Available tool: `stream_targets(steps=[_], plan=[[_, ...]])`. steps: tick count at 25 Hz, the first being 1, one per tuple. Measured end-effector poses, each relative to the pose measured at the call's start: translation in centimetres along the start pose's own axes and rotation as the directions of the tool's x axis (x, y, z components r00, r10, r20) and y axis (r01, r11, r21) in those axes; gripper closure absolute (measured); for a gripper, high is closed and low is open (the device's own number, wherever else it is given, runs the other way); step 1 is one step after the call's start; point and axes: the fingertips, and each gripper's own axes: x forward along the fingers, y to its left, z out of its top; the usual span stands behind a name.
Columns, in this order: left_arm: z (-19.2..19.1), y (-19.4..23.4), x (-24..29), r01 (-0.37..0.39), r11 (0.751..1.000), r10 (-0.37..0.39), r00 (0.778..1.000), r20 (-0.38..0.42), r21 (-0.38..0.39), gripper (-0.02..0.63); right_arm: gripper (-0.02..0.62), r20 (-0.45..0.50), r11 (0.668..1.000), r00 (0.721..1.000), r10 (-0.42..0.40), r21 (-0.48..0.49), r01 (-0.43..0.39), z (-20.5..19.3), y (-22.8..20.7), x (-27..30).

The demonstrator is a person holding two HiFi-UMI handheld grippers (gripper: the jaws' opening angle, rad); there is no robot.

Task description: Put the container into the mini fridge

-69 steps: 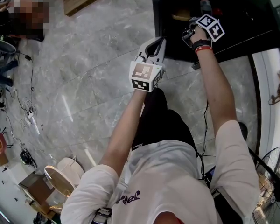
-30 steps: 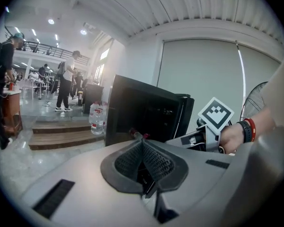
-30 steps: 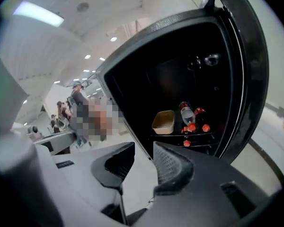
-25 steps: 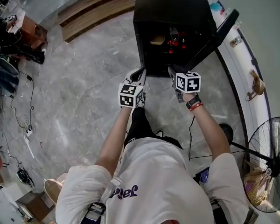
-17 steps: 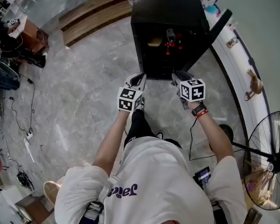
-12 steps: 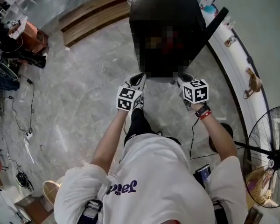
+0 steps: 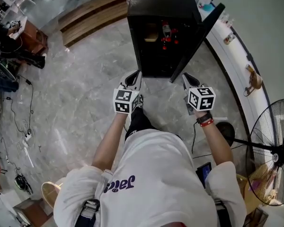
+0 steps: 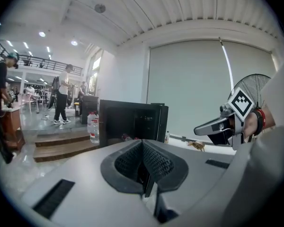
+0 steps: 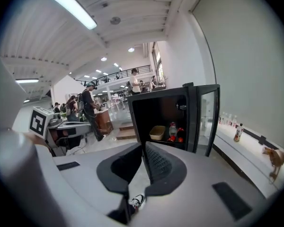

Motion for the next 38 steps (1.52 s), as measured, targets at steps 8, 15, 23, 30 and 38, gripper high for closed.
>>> stream_targets(steps=[8, 15, 23, 30, 38], plan=[[0.8, 0.6, -2.4, -0.088, 0.996, 0.088, 0.995, 0.048, -0.01, 0.586, 0.569, 0.114, 0.992, 0.989, -0.09, 0.104, 0.078, -0.2, 0.2, -2.3], [1.5, -0.5, -3.7, -0.15, 0.988, 0.152, 0.986, 0.07, -0.031, 0.586, 0.58, 0.144, 0.986, 0.979, -0.146, 0.104, 0.132, -0.6, -0.2, -3.1], [1.2, -2.8, -4.4, -0.126, 0.992, 0.127, 0.989, 0.074, -0.017, 0.586, 0.581, 0.178, 0.98, 0.97, -0.164, 0.138, 0.141, 0.3, 0.0, -4.1], [2.5, -3.6, -5.5, -0.123, 0.992, 0.126, 0.985, 0.12, -0.036, 0.586, 0.582, 0.188, 0.98, 0.97, -0.155, 0.157, 0.126, -0.1, 0.6, -5.9], [0.5, -6.8, -5.4, -0.059, 0.997, 0.063, 0.995, 0.081, -0.053, 0.586, 0.581, 0.134, 0.982, 0.986, -0.096, 0.177, 0.072, -3.2, 0.8, -7.3]])
